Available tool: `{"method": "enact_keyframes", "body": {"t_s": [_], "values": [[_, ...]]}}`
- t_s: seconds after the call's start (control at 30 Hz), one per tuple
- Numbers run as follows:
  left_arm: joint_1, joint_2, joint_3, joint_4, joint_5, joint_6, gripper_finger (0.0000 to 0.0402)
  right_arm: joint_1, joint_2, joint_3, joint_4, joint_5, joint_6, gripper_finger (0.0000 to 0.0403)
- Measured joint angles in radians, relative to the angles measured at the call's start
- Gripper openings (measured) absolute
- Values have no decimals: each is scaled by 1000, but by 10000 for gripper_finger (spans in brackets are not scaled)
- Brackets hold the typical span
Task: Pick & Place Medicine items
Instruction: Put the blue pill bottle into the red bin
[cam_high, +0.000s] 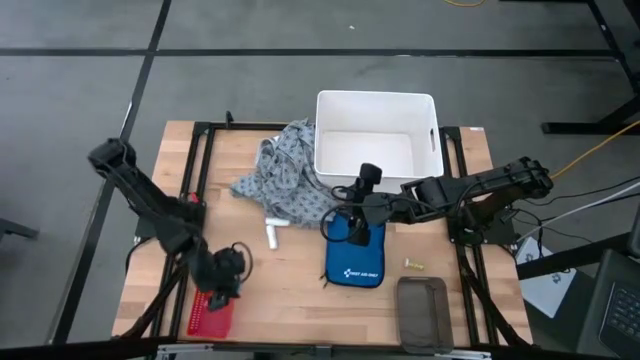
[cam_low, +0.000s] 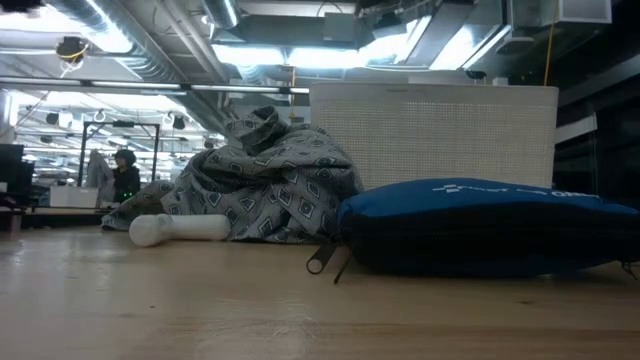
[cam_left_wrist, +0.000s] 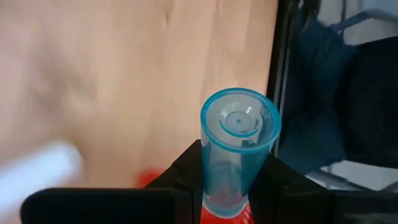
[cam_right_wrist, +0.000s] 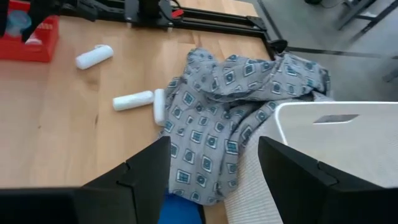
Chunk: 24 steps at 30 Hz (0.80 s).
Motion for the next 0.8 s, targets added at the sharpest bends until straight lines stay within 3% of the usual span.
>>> {"method": "enact_keyframes", "body": {"t_s": [0.23,0.47,0.8], "values": [[-181,85,0,60,-17,-327,79,6,0,0,0,-27,-7,244],[-277,131,0,59,-23,-531,89,6,0,0,6,-47,-15,244],[-287,162,0,54,17,-618,164,6,1,0,6,-65,-15,244]]}}
